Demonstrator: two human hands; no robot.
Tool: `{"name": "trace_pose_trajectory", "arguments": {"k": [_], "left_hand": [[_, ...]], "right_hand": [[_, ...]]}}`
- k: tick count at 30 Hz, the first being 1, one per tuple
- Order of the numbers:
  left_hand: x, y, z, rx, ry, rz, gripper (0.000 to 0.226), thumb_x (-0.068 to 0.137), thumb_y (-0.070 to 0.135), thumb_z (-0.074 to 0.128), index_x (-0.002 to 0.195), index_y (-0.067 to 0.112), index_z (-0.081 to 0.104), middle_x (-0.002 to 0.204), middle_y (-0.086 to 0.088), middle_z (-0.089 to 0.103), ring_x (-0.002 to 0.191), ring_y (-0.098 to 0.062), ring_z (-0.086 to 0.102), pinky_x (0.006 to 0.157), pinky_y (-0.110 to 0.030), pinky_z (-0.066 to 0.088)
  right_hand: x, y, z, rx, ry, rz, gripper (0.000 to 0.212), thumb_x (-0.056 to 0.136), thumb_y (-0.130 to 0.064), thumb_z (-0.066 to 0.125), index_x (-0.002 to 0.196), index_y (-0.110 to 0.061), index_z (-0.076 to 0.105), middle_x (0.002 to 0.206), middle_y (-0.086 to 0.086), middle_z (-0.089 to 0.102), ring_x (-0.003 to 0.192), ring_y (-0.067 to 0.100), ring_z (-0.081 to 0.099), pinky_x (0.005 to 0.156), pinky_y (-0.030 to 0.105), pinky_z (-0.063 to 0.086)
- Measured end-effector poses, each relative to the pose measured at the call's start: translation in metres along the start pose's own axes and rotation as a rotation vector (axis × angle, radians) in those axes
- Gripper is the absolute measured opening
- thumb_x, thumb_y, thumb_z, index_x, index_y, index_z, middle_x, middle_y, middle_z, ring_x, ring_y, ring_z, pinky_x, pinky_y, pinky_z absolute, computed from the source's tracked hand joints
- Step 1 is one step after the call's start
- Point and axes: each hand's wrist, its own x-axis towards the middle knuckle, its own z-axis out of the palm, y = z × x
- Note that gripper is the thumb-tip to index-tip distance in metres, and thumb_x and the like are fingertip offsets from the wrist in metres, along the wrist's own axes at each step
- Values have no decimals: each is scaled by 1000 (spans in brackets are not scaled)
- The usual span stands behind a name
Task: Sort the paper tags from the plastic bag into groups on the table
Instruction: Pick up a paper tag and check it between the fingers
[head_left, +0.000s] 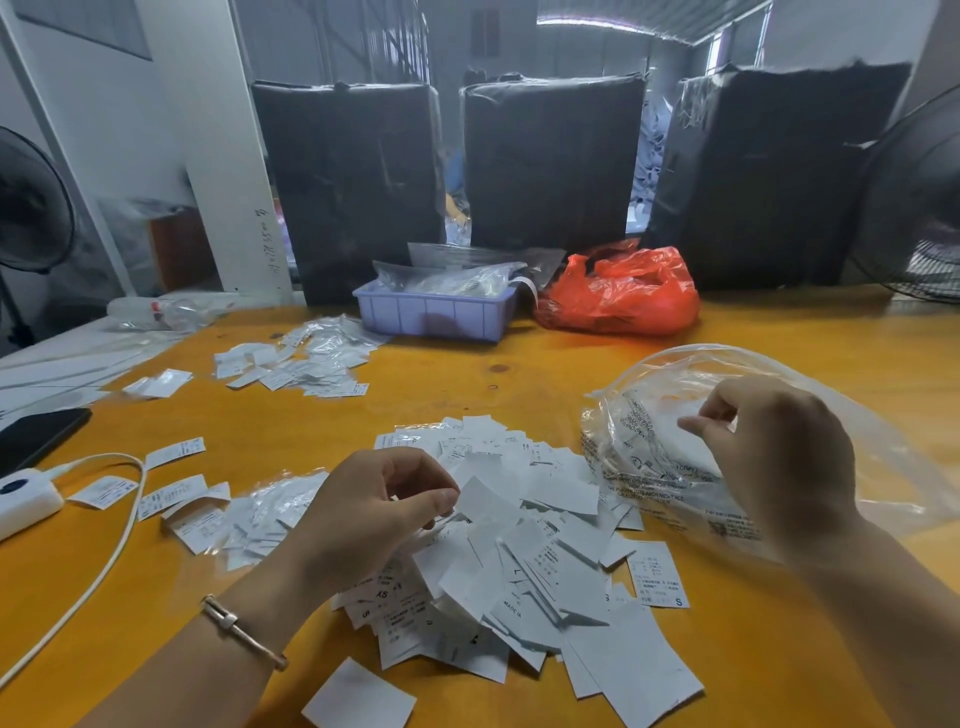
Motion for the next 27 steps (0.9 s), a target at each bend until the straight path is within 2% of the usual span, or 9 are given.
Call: {"name": "trace_pose_trajectory", "arguments": {"k": [8, 11, 12, 14, 16, 18, 20, 23, 27], "left_hand": [[-1, 1, 1, 14, -3, -10, 14, 88, 16, 73, 80, 27, 75, 78, 9, 74, 76, -8, 69, 64, -13, 52], [0, 2, 2, 7, -2, -3, 12, 88, 17, 73, 81, 27, 75, 80, 8, 74, 77, -9, 69, 64, -15, 53], [0, 2, 3, -5, 6, 4, 10, 88, 19, 73, 82, 27, 75, 81, 8, 75, 77, -10, 69, 65, -17, 54], [-1, 4, 3, -37, 23, 24, 3, 86, 29, 74, 90, 30, 75, 86, 9, 75, 81, -11, 69, 68, -23, 57], [-3, 7, 3, -92, 1, 54, 26, 82, 48, 75, 105, 36, 71, 98, 15, 74, 90, -7, 69, 70, -25, 56], [-5, 13, 3, -171, -83, 69, 50, 75, 61, 72, 119, 39, 64, 111, 19, 71, 101, -4, 68, 74, -23, 55], [-6, 18, 5, -229, -171, 69, 53, 73, 54, 75, 121, 35, 64, 114, 12, 72, 104, -9, 68, 77, -26, 57], [-8, 23, 8, -290, -249, 93, 26, 80, 26, 81, 103, 15, 75, 94, -8, 76, 90, -20, 72, 76, -31, 58], [-7, 24, 8, -389, -213, 44, 16, 73, 17, 81, 86, 9, 76, 79, -13, 75, 71, -20, 70, 64, -21, 52]], "right_hand": [[-1, -4, 0, 142, 174, -126, 11, 71, 0, 81, 78, 1, 74, 71, 16, 72, 58, 31, 65, 61, 33, 51], [-7, -20, -4, 299, 175, -127, 8, 75, -2, 79, 81, -4, 74, 70, 7, 72, 55, 22, 64, 61, 28, 51], [-12, -28, -6, 447, 112, -85, 7, 77, -2, 77, 81, -7, 74, 70, 2, 72, 55, 19, 65, 58, 28, 52], [-23, -48, -10, 882, -142, 65, 13, 81, 0, 71, 81, -12, 71, 71, 1, 73, 56, 16, 65, 52, 23, 51], [-35, -68, -9, 1190, -445, 200, 12, 84, 0, 67, 82, -11, 68, 75, 7, 74, 55, 17, 65, 47, 19, 45], [-48, -81, -3, 1250, -635, 214, 8, 84, -1, 68, 82, -8, 67, 74, 12, 74, 54, 20, 63, 45, 21, 41], [-56, -88, 2, 1238, -691, 196, 8, 83, 0, 69, 80, -7, 69, 71, 13, 73, 53, 20, 63, 45, 23, 39], [-57, -91, 4, 1223, -693, 177, 8, 83, 2, 69, 79, -5, 69, 68, 14, 72, 52, 20, 62, 45, 26, 38], [-54, -86, 3, 1241, -694, 165, 8, 84, 0, 68, 80, -6, 67, 70, 13, 72, 52, 20, 62, 46, 23, 40]]}}
